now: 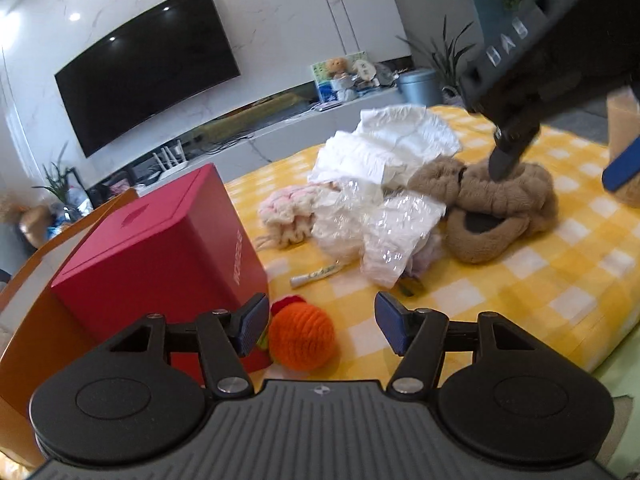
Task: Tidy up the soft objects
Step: 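Grasp the orange crocheted ball with the left tool while the right tool grasps the plastic-wrapped bundle, then carry the plastic bundle into the orange box and open the right tool while the left tool carries the ball, then lower the orange ball into the box and open the left tool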
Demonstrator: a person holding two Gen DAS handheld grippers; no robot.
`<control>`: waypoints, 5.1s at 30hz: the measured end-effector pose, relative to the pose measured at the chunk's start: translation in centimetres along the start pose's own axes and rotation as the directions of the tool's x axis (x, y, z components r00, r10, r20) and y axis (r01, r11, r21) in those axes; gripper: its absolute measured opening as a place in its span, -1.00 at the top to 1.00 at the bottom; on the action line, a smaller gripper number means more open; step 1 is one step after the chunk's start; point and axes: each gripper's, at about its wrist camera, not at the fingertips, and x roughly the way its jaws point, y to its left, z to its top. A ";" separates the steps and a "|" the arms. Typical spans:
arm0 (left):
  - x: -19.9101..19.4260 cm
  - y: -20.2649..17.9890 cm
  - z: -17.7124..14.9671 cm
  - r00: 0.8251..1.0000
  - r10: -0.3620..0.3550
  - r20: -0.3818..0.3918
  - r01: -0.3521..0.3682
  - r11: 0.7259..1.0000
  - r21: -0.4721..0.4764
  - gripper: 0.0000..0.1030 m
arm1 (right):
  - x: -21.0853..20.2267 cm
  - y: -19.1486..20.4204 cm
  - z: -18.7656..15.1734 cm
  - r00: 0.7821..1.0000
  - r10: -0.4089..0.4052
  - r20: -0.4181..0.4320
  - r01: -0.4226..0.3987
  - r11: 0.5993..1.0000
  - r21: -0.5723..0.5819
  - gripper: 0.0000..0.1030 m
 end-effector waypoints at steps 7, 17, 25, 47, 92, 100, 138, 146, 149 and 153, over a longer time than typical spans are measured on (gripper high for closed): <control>1.5 -0.1 0.1 0.996 0.071 -0.062 -0.071 0.997 0.003 -0.36 | 0.4 1.4 -0.1 0.999 0.042 -0.014 -0.042 0.998 -0.041 -0.77; 1.0 -1.0 0.0 0.993 0.107 -0.054 -0.103 0.992 0.070 0.18 | 0.4 2.5 -0.2 0.999 0.034 0.000 -0.034 0.996 -0.088 -0.77; -1.1 2.3 1.0 0.994 -0.087 -0.065 0.084 0.995 -0.054 0.18 | -0.3 6.5 0.7 0.976 0.190 0.108 -0.156 0.952 -0.263 -0.77; -0.5 4.0 0.2 0.986 -0.141 -0.094 0.124 0.979 -0.164 0.15 | 9.2 13.1 -1.3 0.998 -0.013 -0.054 -0.021 0.807 -0.590 -0.61; -12.6 17.7 5.7 0.991 -0.070 0.113 0.100 0.953 -0.287 0.13 | -10.7 9.8 0.7 0.771 0.594 0.231 -0.541 0.801 -0.255 -0.12; -11.7 28.2 3.2 0.997 0.048 0.060 -0.009 0.851 -0.526 0.13 | -12.1 18.7 -2.6 0.730 0.670 0.135 -0.585 0.714 -0.385 -0.11; -5.2 31.2 -2.0 0.947 -0.319 -0.045 0.220 0.743 -0.633 0.13 | -4.9 27.1 -6.0 0.904 0.416 0.100 -0.323 0.818 -0.476 -0.58; -2.7 28.2 -2.5 0.891 -0.436 -0.129 0.282 0.751 -0.597 0.13 | -4.0 25.0 -5.2 0.918 0.387 0.085 -0.323 0.857 -0.402 -0.58; -2.6 27.8 -2.4 0.896 -0.422 -0.139 0.270 0.765 -0.584 0.13 | -4.1 25.0 -5.3 0.918 0.390 0.075 -0.330 0.854 -0.403 -0.58; -2.5 27.8 -2.3 0.897 -0.419 -0.141 0.271 0.773 -0.574 0.12 | -4.3 25.2 -5.5 0.915 0.397 0.065 -0.337 0.845 -0.416 -0.58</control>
